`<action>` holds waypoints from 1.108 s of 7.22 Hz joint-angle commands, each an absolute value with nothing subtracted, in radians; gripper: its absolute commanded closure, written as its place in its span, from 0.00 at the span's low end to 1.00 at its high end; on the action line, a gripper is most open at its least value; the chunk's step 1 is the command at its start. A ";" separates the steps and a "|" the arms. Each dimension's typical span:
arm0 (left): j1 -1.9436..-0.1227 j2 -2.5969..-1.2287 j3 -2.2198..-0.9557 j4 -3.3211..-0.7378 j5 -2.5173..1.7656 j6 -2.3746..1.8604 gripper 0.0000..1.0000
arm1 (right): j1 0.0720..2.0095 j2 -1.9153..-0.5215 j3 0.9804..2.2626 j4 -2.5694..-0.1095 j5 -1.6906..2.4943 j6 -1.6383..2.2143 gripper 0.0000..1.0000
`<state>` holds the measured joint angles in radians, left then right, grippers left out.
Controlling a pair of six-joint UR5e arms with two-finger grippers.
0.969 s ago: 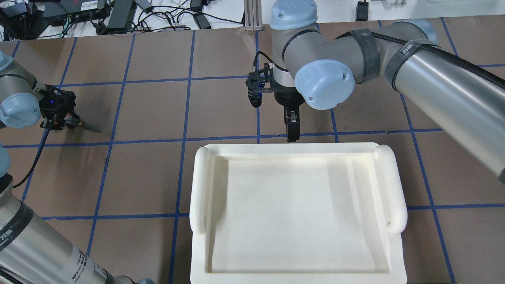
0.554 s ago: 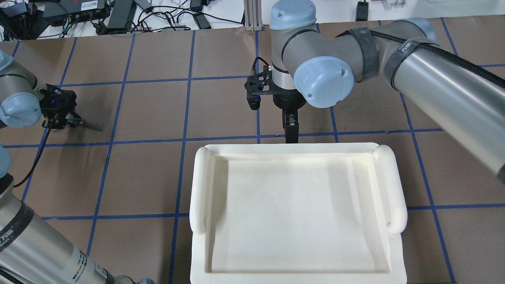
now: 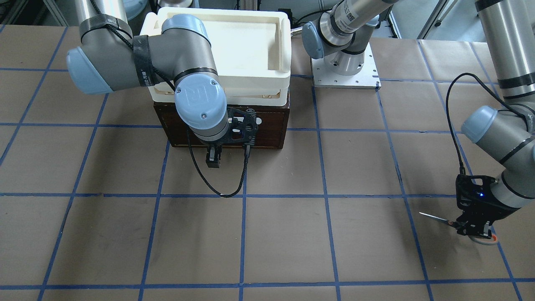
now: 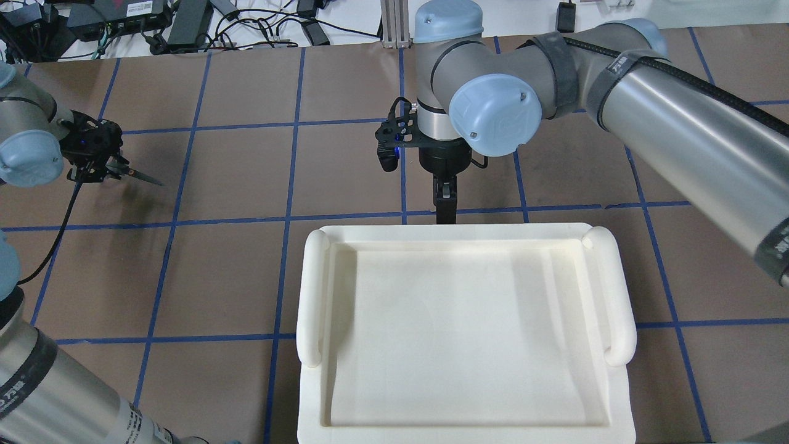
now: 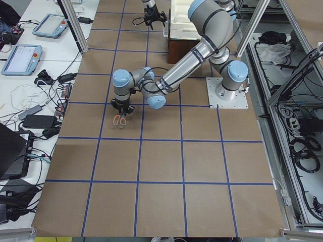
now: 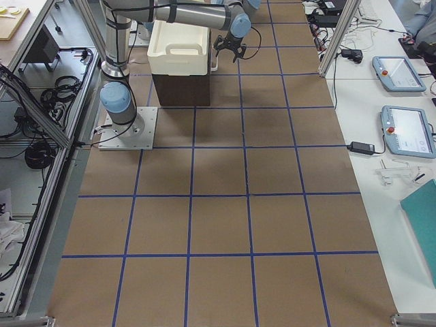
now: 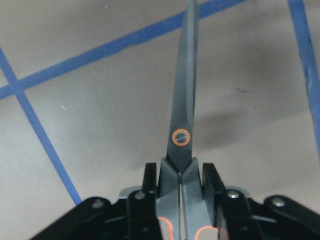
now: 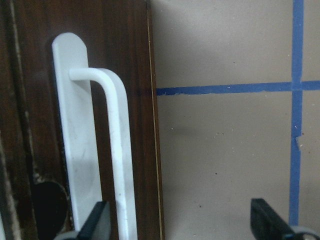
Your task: Place scissors in drawer with both arms
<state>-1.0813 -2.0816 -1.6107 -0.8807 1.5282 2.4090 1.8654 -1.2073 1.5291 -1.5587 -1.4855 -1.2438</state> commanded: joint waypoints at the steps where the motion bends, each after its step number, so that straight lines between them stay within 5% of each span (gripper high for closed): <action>1: -1.135 -2.016 -1.611 -0.914 1.532 2.395 1.00 | 1.865 -1.200 1.532 -1.552 -1.483 -1.244 0.00; 8: -1.261 -1.925 -1.554 -1.066 1.652 2.301 1.00 | 1.865 -1.171 1.546 -1.554 -1.483 -1.258 0.00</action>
<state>-1.2526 -1.9325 -1.5541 -1.0373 1.6474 2.3058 1.8653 -1.1782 1.5458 -1.5484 -1.4840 -1.2565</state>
